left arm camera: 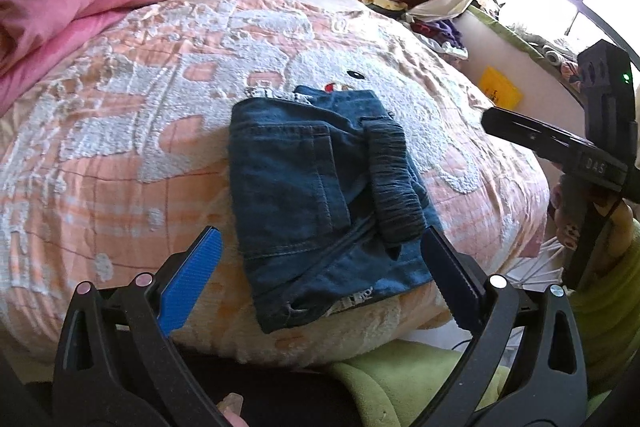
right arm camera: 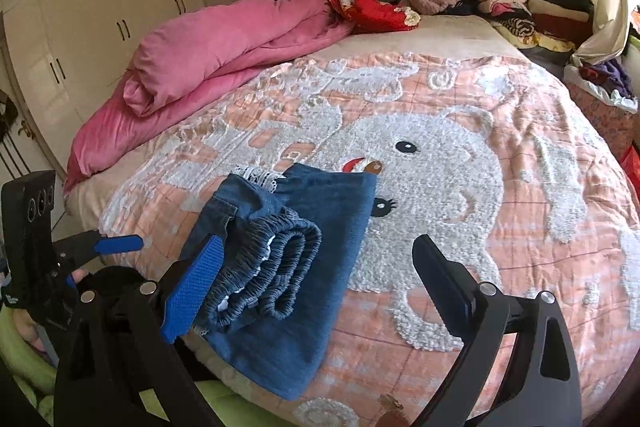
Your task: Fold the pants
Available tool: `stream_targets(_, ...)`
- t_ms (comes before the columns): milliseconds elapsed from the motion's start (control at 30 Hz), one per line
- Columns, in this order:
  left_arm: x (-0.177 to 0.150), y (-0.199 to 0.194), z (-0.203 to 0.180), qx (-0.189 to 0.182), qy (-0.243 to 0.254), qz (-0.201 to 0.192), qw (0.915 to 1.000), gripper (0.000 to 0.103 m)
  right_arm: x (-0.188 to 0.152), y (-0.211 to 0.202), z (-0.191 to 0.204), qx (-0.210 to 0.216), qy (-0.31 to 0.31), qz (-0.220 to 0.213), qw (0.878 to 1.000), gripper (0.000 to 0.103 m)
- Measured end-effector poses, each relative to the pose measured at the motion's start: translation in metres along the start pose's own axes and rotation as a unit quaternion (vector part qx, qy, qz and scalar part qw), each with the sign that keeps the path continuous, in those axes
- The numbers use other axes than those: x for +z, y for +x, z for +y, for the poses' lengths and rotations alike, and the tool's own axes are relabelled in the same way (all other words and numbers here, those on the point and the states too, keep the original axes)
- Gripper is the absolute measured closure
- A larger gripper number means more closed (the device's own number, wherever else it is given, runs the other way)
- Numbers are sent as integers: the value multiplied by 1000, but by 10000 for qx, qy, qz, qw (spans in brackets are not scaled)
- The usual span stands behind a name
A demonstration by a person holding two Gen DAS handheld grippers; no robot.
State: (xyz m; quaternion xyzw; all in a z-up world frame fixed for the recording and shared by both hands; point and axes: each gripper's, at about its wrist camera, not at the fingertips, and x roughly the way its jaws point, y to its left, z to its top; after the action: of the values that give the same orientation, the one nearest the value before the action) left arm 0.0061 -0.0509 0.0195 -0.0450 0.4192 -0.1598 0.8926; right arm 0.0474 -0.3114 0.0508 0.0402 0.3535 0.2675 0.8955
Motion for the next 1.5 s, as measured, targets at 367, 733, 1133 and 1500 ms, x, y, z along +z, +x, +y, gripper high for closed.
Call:
stream_targets(367,5,-7,17,351,-94,-138,9992,10,-6,-29,15,-37,-373,-158,9992,8)
stream_targets(733,41,22,36,262,-143,172,9994,29,-49,-12,85,373,-1929,384,9798,9)
stream_targets(1133,64,99,24,189,192,919,9954,55,-69,41,140,726,-3069,671,9466,46)
stream_targets(1500,64,99,28,132,147,878,9959,53,-74,79,165,939,-3962,749,9103,92)
